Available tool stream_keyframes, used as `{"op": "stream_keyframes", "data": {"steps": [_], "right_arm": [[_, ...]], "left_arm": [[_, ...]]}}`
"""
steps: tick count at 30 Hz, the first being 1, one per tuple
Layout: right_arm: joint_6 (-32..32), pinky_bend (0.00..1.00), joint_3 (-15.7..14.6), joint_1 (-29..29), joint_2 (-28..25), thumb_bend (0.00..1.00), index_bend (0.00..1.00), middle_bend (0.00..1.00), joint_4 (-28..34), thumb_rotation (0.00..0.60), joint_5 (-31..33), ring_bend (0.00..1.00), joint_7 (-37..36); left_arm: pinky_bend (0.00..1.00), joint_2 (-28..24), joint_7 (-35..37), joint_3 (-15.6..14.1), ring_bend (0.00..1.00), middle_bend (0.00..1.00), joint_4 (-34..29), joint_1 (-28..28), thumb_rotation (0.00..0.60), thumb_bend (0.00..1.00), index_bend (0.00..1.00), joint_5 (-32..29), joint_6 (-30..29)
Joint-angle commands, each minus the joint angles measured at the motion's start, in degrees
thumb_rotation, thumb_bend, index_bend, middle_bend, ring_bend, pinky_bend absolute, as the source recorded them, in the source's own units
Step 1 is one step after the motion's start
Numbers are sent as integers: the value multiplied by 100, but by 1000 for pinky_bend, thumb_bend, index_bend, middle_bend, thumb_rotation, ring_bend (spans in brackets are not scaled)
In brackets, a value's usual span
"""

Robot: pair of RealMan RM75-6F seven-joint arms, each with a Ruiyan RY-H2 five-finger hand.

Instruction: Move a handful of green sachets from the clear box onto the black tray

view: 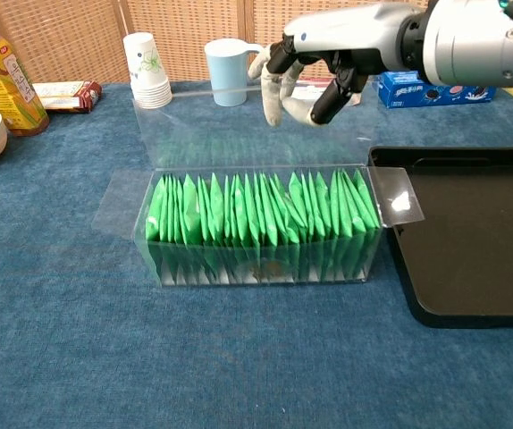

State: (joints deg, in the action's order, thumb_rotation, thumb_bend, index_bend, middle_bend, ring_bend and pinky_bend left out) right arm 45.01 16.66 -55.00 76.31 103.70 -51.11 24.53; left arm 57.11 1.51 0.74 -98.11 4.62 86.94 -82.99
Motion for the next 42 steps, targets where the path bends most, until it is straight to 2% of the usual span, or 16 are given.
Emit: {"op": "stream_keyframes", "data": {"steps": [1, 6, 11, 20, 27, 32, 37, 40, 42], "right_arm": [[-1, 52, 9, -67, 14, 663, 601, 154, -100, 600, 64, 279, -52], [15, 52, 9, -177, 28, 663, 641, 188, -257, 600, 220, 294, -120], [96, 52, -63, -294, 116, 663, 624, 183, -420, 600, 386, 294, -62], [115, 52, -279, -519, 323, 659, 386, 125, -752, 594, 592, 244, 167], [291, 52, -303, -589, 565, 555, 160, 68, -1135, 553, 423, 138, 146], [556, 52, -461, -646, 760, 532, 122, 49, -1474, 547, 331, 65, 502], [699, 52, -557, -664, 932, 515, 95, 40, -1672, 546, 388, 49, 745], [697, 52, -552, -637, 928, 495, 107, 39, -1652, 573, 319, 35, 674], [545, 52, -493, -598, 789, 460, 122, 39, -1502, 598, 131, 24, 374]], "left_arm": [[346, -5, 3, 3, 189, 153, -4, -1, 600, 162, 236, 0, -9], [346, -10, 11, -2, 189, 152, -6, -4, 600, 162, 236, -1, -16], [346, -12, 7, -1, 189, 152, -13, 0, 600, 162, 236, -13, -11], [346, -21, 29, -17, 189, 152, 2, -28, 600, 162, 236, -27, -38], [346, -28, 79, -39, 189, 152, 23, -53, 600, 162, 236, 9, -78], [346, -23, 131, -56, 189, 152, 51, -75, 600, 162, 236, 30, -106], [346, -28, 128, -85, 189, 152, 53, -117, 600, 162, 236, 42, -146], [346, -50, 122, -102, 189, 152, 38, -156, 600, 162, 236, 46, -192], [346, -78, 121, -104, 189, 152, 19, -184, 600, 162, 236, 52, -241]]}}
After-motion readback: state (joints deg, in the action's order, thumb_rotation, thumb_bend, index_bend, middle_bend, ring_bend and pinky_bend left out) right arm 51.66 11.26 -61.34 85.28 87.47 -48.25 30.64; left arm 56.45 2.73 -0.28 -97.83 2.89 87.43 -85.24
